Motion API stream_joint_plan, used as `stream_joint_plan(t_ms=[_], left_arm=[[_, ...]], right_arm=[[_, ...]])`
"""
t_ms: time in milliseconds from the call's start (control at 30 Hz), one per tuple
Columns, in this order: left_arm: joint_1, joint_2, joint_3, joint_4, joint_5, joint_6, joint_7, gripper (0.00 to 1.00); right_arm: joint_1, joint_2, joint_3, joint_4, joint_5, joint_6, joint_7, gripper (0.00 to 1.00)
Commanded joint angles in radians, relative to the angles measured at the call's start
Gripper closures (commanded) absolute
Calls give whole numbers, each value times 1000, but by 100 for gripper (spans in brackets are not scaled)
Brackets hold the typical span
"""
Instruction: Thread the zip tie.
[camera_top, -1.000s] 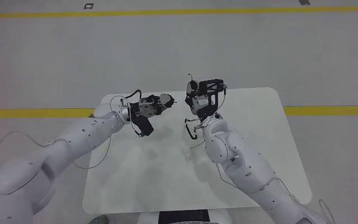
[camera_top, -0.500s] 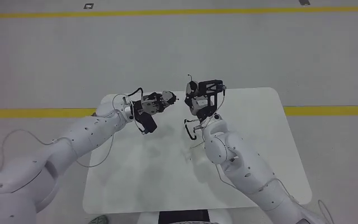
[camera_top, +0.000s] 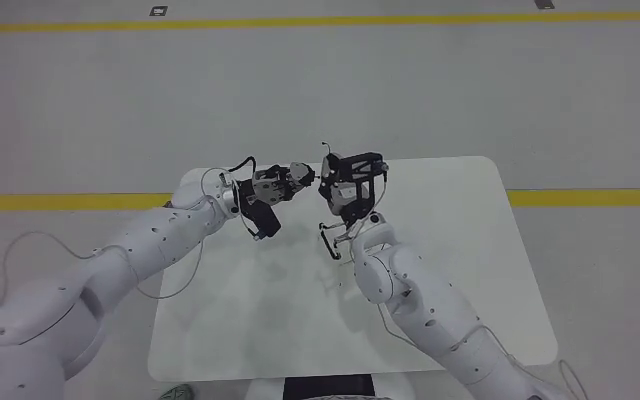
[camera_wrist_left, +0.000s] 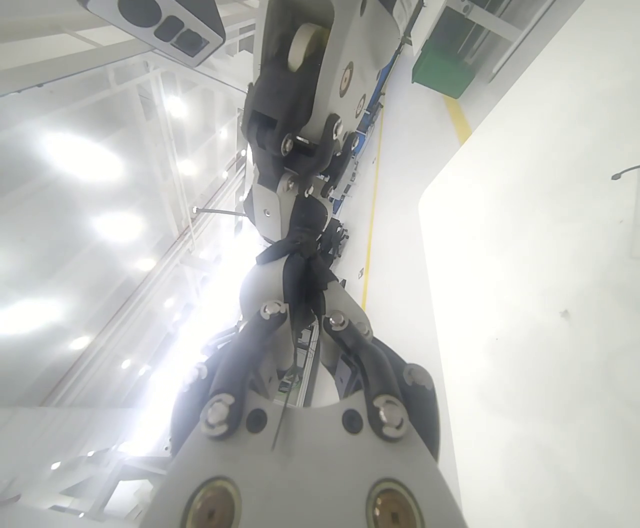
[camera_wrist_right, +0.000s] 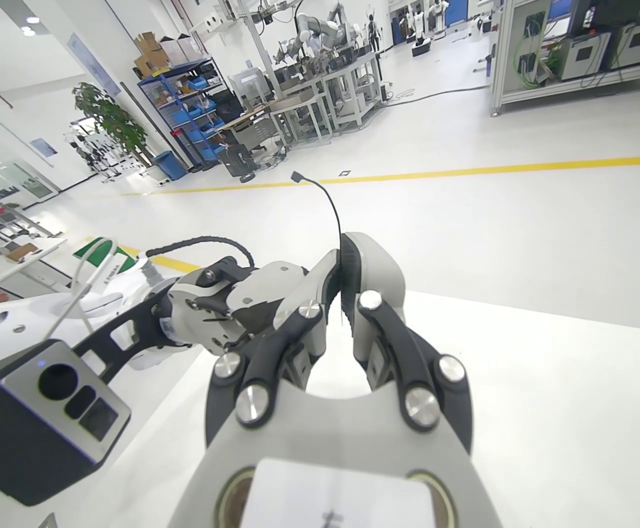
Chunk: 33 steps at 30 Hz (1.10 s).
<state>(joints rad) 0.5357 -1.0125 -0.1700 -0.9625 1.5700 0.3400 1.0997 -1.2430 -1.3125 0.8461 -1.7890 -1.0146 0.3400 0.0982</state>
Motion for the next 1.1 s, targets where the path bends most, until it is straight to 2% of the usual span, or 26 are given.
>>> stream_joint_plan(t_ms=[0, 333, 467, 1067], left_arm=[[0, 0, 0, 0, 0, 0, 0, 100], [0, 0, 0, 0, 0, 0, 0, 100], [0, 0, 0, 0, 0, 0, 0, 100], [0, 0, 0, 0, 0, 0, 0, 100]], right_arm=[[-4, -5, 2, 0, -1, 0, -1, 100], [-8, -11, 0, -3, 3, -2, -4, 100], [-17, -15, 6, -10, -5, -19, -17, 100], [7, -50, 4, 25, -36, -14, -15, 100]])
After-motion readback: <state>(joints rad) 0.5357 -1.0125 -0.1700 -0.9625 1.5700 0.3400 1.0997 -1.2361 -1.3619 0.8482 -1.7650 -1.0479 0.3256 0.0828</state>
